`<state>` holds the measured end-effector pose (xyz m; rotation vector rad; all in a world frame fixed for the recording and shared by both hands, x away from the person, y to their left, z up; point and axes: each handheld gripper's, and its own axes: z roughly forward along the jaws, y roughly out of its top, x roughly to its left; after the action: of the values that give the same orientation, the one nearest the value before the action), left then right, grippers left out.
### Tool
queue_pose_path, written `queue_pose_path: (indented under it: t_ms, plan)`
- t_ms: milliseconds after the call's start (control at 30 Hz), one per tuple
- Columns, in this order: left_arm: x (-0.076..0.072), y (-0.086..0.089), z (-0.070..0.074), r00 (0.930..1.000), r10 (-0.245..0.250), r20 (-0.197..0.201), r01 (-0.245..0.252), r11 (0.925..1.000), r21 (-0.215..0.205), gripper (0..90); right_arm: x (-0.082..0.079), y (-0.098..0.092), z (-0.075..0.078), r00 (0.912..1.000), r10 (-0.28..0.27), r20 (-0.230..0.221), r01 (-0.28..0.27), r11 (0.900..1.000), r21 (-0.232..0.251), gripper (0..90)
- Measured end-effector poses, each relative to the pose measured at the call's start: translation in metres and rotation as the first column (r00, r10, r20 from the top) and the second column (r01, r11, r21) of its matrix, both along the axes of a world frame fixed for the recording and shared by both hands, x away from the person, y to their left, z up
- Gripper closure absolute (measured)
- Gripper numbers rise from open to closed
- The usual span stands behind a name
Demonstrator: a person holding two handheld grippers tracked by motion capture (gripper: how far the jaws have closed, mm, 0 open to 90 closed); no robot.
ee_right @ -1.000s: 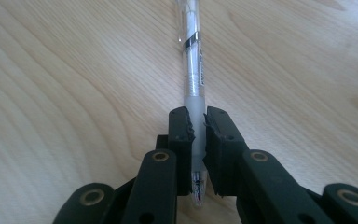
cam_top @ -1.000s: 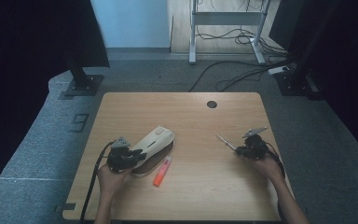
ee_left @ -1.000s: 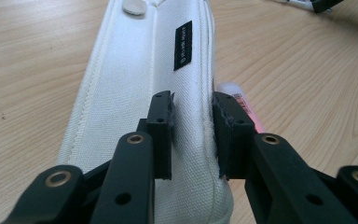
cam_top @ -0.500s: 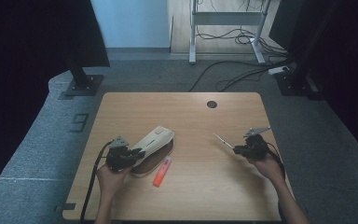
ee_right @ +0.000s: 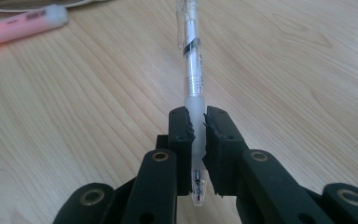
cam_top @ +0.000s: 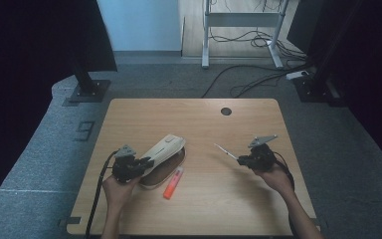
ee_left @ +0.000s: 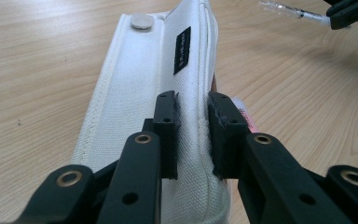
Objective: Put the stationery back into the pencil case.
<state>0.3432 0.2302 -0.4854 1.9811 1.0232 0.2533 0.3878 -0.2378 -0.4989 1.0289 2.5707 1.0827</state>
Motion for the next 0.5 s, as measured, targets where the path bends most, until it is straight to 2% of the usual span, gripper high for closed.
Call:
queue_pose_path:
  t_ms: [500]
  plan:
    - [0.0, 0.0, 0.001, 1.0, 0.005, 0.007, -0.005, 1.0, -0.008, 74.7, 0.003, 0.047, 0.003, 0.9963, 0.086, 0.002, -0.086, 0.996, 0.002, 79.5]
